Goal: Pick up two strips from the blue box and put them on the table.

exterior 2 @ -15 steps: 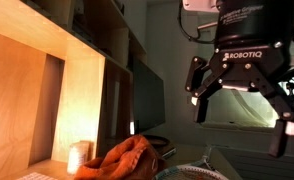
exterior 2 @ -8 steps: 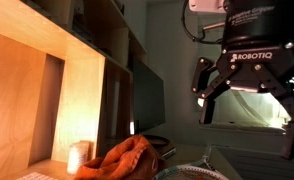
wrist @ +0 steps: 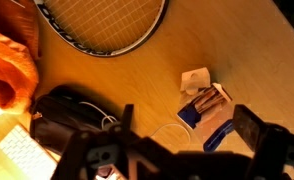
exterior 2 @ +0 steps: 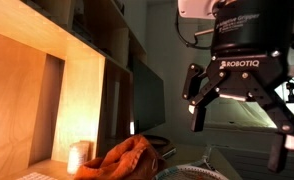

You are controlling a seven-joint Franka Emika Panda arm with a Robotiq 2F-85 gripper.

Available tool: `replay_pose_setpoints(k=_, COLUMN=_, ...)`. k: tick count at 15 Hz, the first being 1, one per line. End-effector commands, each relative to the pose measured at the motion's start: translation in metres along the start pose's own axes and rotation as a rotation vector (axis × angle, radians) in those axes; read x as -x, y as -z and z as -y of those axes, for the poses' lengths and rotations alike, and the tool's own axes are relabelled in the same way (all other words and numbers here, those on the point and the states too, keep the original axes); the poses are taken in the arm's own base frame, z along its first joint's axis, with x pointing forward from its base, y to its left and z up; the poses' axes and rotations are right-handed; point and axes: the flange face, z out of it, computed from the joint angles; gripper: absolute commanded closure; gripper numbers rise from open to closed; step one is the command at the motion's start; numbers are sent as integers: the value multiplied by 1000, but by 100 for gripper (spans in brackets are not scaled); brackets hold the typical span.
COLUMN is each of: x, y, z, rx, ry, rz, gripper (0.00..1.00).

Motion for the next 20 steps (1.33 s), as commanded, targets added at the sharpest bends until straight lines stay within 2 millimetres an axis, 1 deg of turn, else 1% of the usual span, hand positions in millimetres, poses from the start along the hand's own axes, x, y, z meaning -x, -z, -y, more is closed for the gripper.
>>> replay_pose_setpoints(k=1, x=-13, y=-8, z=-6, rx=-12, ry=-31, rz=-15, gripper=0)
replay_pose_setpoints(k=5, x=-22, y=-23, z=-8, rx=-26, ry=-36, rz=-12, gripper=0)
replay_pose_setpoints(k=11, x=-38, y=-41, z=-3, rx=-53, ry=-14, rz=-5, gripper=0)
replay_pose_setpoints(k=15, x=-46, y=-47, z=0, rx=-66, ry=-11, rz=-4, gripper=0)
replay_pose_setpoints(k=20, x=-47, y=-49, z=0, rx=-70, ry=-12, rz=-3, gripper=0)
